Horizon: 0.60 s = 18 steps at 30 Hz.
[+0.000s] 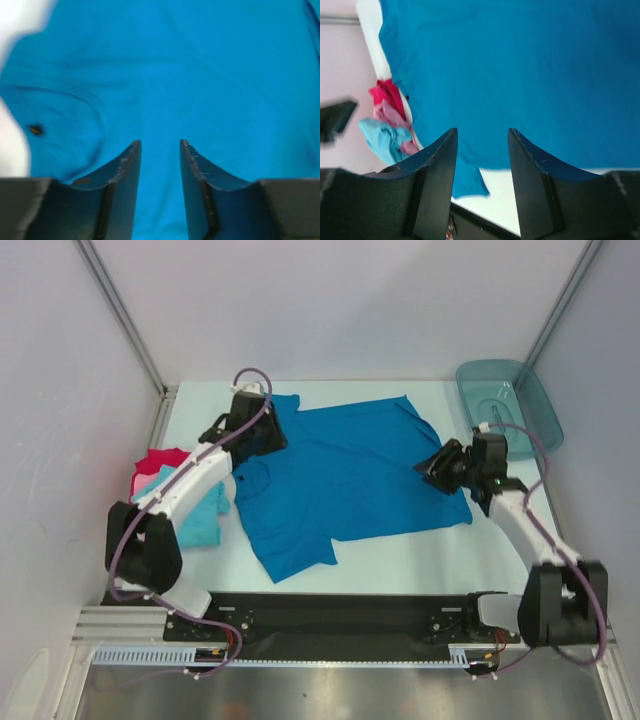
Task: Fold and stack the t-shirts
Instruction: Flatten the tshirt out
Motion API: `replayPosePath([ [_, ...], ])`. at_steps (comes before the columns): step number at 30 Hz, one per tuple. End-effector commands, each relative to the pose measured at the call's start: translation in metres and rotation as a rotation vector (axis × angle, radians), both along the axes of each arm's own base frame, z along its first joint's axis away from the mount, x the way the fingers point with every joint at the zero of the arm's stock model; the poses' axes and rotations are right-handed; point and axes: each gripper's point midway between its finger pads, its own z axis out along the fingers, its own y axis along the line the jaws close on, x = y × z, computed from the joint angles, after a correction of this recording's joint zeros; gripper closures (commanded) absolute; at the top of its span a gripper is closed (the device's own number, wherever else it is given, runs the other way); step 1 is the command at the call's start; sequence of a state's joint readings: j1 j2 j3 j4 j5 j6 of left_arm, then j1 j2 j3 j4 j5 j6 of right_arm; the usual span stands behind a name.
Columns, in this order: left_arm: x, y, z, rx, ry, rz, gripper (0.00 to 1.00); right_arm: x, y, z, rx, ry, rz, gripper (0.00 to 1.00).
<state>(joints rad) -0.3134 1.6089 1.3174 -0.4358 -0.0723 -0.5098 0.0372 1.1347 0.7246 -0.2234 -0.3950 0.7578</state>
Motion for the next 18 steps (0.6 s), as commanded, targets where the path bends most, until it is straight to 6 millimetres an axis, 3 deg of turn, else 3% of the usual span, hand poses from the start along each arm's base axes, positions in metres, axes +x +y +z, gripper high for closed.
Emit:
replayPosePath([
  [1,-0.028,-0.037,0.037,-0.120,-0.110,-0.061,0.54,0.072,-0.009,0.028,-0.082,-0.109,-0.069,0.50],
  [2,-0.037,-0.043,0.028,-0.134,-0.108,-0.078,0.54,0.083,-0.011,0.024,-0.094,-0.097,-0.082,0.51],
  [3,-0.049,-0.052,0.040,-0.161,-0.141,-0.099,0.55,0.092,-0.014,0.022,-0.106,-0.087,-0.092,0.51],
  [5,-0.065,-0.058,0.033,-0.181,-0.147,-0.127,0.56,0.121,-0.016,0.025,-0.121,-0.088,-0.107,0.51],
  [7,-0.084,-0.067,0.036,-0.203,-0.185,-0.169,0.48,0.136,-0.017,0.023,-0.144,-0.065,-0.109,0.51],
  [9,-0.100,-0.077,0.038,-0.232,-0.206,-0.220,0.34,0.159,-0.013,0.023,-0.144,-0.054,-0.113,0.50],
  [10,-0.106,-0.079,0.032,-0.243,-0.219,-0.237,0.32,0.166,-0.014,0.022,-0.152,-0.055,-0.132,0.50],
  [11,-0.113,-0.080,0.039,-0.253,-0.247,-0.252,0.31,0.172,-0.012,0.022,-0.156,-0.057,-0.137,0.49],
  [17,-0.151,-0.092,0.029,-0.283,-0.260,-0.355,0.42,0.226,-0.006,-0.003,-0.225,-0.018,-0.119,0.47],
  [18,-0.158,-0.096,0.033,-0.301,-0.274,-0.374,0.43,0.231,-0.010,-0.027,-0.252,0.040,-0.110,0.48],
])
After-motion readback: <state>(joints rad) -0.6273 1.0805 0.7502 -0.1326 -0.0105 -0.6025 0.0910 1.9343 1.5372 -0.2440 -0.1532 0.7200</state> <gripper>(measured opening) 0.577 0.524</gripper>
